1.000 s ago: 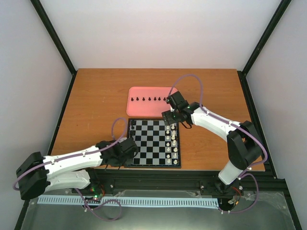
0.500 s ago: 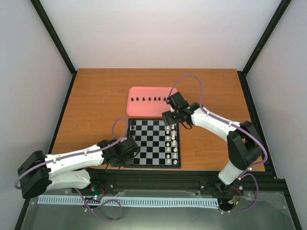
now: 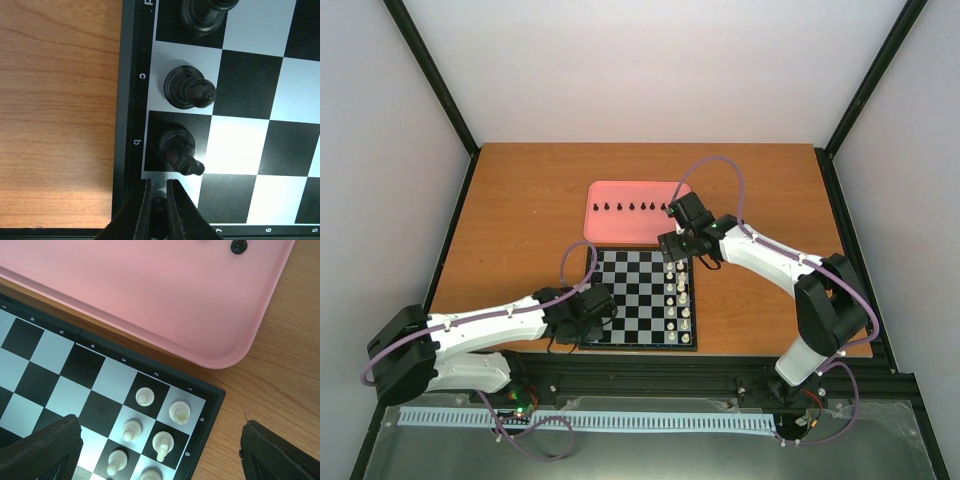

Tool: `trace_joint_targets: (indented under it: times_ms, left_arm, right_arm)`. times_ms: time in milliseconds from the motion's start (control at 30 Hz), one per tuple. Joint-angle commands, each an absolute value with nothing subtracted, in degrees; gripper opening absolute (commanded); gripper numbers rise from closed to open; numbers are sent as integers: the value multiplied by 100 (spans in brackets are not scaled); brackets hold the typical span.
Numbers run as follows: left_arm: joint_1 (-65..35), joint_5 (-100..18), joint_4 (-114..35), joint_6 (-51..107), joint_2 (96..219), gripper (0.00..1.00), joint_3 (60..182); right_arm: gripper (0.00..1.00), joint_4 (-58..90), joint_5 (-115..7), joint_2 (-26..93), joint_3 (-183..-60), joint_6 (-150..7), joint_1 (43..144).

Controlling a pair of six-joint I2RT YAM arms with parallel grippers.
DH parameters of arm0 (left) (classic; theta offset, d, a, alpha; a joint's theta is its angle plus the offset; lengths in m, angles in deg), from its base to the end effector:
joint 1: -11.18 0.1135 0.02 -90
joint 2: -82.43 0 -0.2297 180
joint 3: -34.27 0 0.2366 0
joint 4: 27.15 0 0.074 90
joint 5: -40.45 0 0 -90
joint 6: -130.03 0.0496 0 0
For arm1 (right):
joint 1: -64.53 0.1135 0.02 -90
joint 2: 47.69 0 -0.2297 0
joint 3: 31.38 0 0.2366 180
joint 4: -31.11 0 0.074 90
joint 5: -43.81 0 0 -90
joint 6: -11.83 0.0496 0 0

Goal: Set up the chess pieces on the board
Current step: Place the chess piece on the chessboard.

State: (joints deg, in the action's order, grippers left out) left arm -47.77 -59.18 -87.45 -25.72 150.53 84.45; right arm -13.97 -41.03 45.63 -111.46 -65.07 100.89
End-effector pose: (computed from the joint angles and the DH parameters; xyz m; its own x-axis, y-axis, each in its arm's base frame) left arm 0.1023 -0.1538 0.1335 -0.9614 -0.1459 -0.2332 -0.1207 0.9855 -0.1189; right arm 0.2671 0.1911 0.1836 -0.7927 -0.3033 -0.5289 -0.3827 0.9228 0.0445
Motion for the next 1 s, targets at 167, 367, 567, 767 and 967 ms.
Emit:
trace_joint_targets:
  times_ms: [167,367,567,767,967]
  left_arm:
    - [-4849,-5830,-8769,-2493,14841,3,8442]
    - [-4849,-5834,-8729,-2457,14961,6,8486]
    - [-4849,-5862,-8633,-2435,15110,11,8531]
    - [-4849,-5874,-8481,-2409,15276,16,8561]
    - [-4849,-5850,-8559,-2405,15242,18,8536]
  right_arm:
    - [99,-1310,-4098,4441,-11065,-6521,10046]
    - [99,-1307,-4105,4451,-11071,-6541,10048]
    - [99,-1312,-4077,4451,-11082,-6586,10048]
    - [100,-1320,-4076,4451,-11067,-6595,10048]
    - [100,-1325,-4065,4442,-11048,-6607,10048]
